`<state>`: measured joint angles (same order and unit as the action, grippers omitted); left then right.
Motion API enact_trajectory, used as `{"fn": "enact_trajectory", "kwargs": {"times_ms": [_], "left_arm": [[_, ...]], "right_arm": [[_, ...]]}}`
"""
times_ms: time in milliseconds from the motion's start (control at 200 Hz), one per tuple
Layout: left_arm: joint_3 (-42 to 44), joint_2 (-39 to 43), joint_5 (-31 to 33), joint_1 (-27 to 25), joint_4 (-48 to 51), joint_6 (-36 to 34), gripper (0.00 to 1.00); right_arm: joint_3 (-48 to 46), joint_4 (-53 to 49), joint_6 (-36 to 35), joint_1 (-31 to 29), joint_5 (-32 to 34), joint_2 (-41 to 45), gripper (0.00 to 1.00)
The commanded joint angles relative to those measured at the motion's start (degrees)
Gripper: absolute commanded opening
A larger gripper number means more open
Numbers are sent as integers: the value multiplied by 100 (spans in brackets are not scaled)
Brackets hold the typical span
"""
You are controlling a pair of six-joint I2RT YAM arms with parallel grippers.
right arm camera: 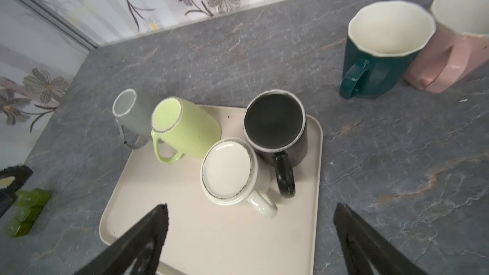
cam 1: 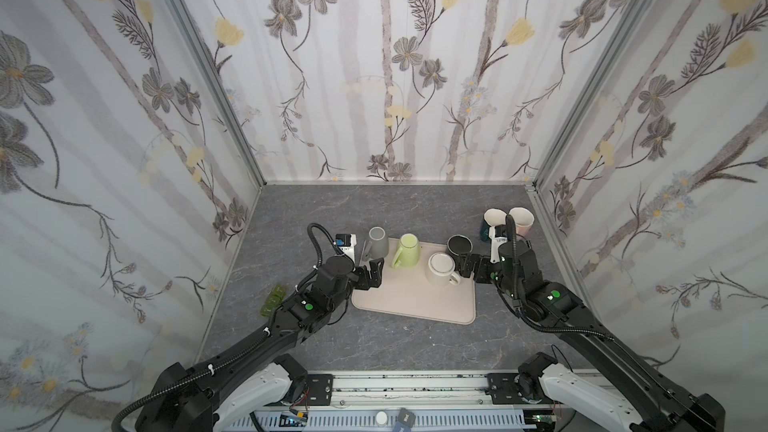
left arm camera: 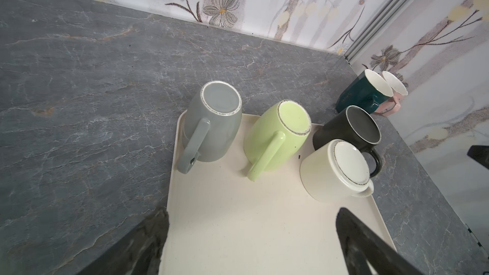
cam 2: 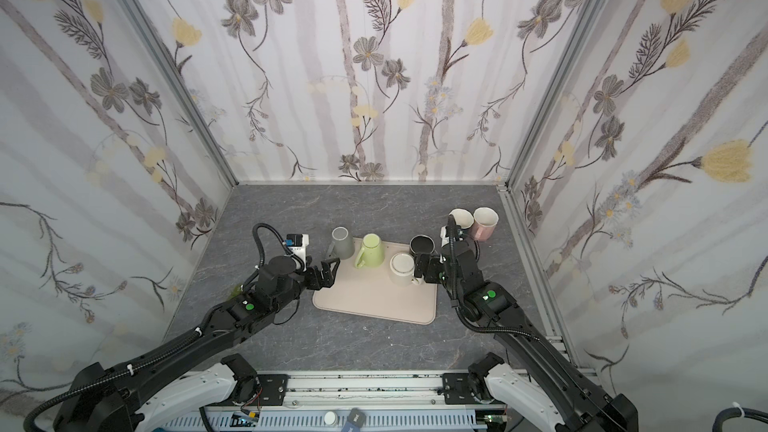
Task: Turn the mug right side up
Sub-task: 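Move the right gripper back over the upside-down black mug on the tray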
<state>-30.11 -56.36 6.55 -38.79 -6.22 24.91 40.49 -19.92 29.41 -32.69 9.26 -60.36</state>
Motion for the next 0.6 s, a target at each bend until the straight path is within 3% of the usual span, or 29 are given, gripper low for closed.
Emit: {"fn": "enact_trajectory", "kwargs": {"times_ms": [0, 190, 440, 595], "left_arm": [[-50, -8, -230, 3, -46, 103, 100], [-91, -17, -248, 1, 13, 65, 100], [-32, 74, -413, 2, -160, -7, 100], [-22, 221, -356, -1, -79, -6, 100]], "right_arm": [[-236, 364, 317, -422, 95, -122, 94], [-631, 679, 533, -1060, 25, -269, 83], [-909, 725, 568, -1126, -96, -470, 69], [-589, 374, 114, -1121, 186, -735, 57]]}}
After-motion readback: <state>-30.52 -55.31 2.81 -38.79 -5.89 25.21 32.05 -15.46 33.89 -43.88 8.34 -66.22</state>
